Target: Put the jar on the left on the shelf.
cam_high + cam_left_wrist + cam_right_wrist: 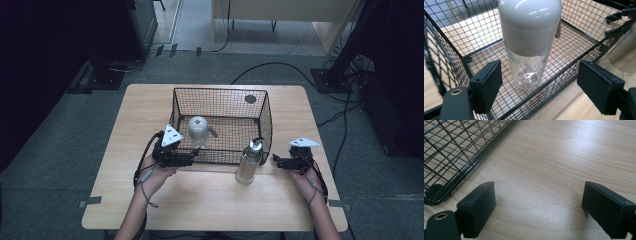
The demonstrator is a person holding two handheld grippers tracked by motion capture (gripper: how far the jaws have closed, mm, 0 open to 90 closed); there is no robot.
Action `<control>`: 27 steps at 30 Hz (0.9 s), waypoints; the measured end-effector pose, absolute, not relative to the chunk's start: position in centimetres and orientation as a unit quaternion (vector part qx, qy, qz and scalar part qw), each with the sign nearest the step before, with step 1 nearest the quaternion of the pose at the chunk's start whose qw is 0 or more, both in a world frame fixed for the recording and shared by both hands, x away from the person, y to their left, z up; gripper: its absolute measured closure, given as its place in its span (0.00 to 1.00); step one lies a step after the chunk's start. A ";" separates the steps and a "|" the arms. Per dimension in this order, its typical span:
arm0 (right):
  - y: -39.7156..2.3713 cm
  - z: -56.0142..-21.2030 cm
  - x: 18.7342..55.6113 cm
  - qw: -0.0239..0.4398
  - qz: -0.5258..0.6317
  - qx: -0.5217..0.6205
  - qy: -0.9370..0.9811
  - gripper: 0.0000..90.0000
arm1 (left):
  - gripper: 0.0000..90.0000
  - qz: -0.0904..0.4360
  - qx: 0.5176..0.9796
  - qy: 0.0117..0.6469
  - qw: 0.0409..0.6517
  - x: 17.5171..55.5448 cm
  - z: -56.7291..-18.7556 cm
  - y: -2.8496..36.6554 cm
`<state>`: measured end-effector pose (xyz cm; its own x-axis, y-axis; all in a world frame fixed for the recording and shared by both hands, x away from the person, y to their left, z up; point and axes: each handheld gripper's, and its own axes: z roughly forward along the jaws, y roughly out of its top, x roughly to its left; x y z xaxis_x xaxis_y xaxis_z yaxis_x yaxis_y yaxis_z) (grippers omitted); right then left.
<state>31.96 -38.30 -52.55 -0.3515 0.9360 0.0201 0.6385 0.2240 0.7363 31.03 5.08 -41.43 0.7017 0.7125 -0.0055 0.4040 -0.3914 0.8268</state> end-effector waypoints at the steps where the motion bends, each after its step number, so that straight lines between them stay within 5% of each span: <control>1: -38.3 -52.5 32.0 0.221 0.336 0.525 0.750 0.13 | 0.23 0.173 0.817 0.341 0.431 31.0 -41.4 5.2; 27: -38.3 -52.5 32.0 0.221 0.336 0.524 0.750 0.13 | 0.23 0.141 0.826 0.314 0.447 30.2 -41.1 9.3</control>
<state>31.96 -38.31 -52.55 -0.3521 0.9357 0.0201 0.6383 0.2243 0.7364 30.15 9.33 -41.06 0.7623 0.6455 -0.0474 0.3928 -0.4032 0.8265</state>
